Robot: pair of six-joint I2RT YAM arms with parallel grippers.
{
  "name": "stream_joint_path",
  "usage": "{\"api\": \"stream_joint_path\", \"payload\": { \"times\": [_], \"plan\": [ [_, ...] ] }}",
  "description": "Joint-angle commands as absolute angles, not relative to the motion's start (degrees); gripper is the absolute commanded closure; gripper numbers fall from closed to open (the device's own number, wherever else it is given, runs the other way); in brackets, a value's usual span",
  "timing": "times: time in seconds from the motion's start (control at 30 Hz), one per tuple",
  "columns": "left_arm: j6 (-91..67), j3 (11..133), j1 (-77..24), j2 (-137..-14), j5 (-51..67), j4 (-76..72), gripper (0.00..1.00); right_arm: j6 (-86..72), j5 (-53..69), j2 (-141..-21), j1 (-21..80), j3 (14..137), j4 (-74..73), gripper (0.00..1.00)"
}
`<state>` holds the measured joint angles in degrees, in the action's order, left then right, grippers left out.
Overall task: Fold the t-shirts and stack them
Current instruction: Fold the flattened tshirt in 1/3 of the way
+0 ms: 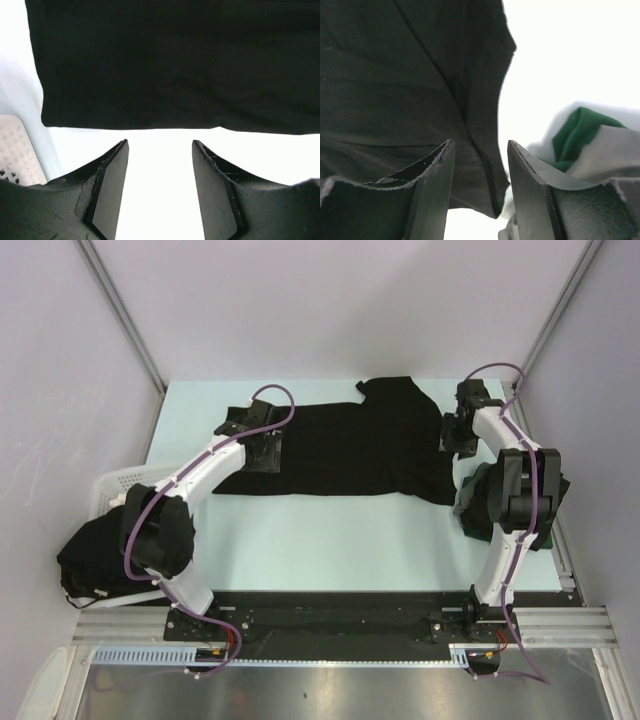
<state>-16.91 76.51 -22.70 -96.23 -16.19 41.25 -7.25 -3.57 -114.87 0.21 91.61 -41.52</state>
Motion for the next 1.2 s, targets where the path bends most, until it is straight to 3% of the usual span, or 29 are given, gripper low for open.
{"api": "stream_joint_path", "payload": {
  "times": [0.0,0.4,0.63,0.93,1.17],
  "plan": [
    [-16.61,78.22,-22.68,-94.04,-16.87,41.84,0.41,-7.03,-0.7,-116.45,0.44,91.14,-39.38,0.48],
    [-17.05,78.75,-22.68,-93.95,-17.4,42.71,0.41,-7.03,1.31,-118.21,-2.72,90.62,-39.29,0.49],
    [-17.58,79.54,-22.68,-94.39,-17.23,42.8,0.41,-7.38,3.08,-119.7,-3.08,90.61,-39.28,0.58],
    [-17.58,79.19,-22.68,-94.22,-17.49,42.89,0.41,-7.29,3.87,-120.85,-3.08,90.35,-39.02,0.57],
    [-17.67,79.01,-22.68,-94.13,-17.58,42.71,0.41,-7.3,3.69,-121.64,-3.16,90.35,-39.2,0.66]
  ]
}}
